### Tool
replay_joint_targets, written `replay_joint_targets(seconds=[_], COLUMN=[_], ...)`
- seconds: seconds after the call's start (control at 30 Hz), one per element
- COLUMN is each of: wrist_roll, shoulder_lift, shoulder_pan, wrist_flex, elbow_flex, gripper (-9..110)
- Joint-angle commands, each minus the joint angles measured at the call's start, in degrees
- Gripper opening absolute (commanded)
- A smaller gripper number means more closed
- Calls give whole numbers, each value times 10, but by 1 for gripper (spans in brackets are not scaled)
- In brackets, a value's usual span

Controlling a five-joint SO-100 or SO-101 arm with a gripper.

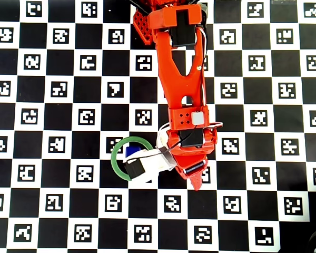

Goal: Grab the red cube then put it in the green circle then put the blue cube on top and finally the orange cube on top

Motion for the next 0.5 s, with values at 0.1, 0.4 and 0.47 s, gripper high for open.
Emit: replay_joint_targets(seconds=[0.1, 0.4, 0.47], wrist_roll=[-48, -78, -80], shoulder_lift=[24, 17, 12], shoulder_pan=[-6, -6, -5], wrist_flex=[-8, -17, -17], elbow_flex=[-47, -54, -62], gripper=[46, 46, 46])
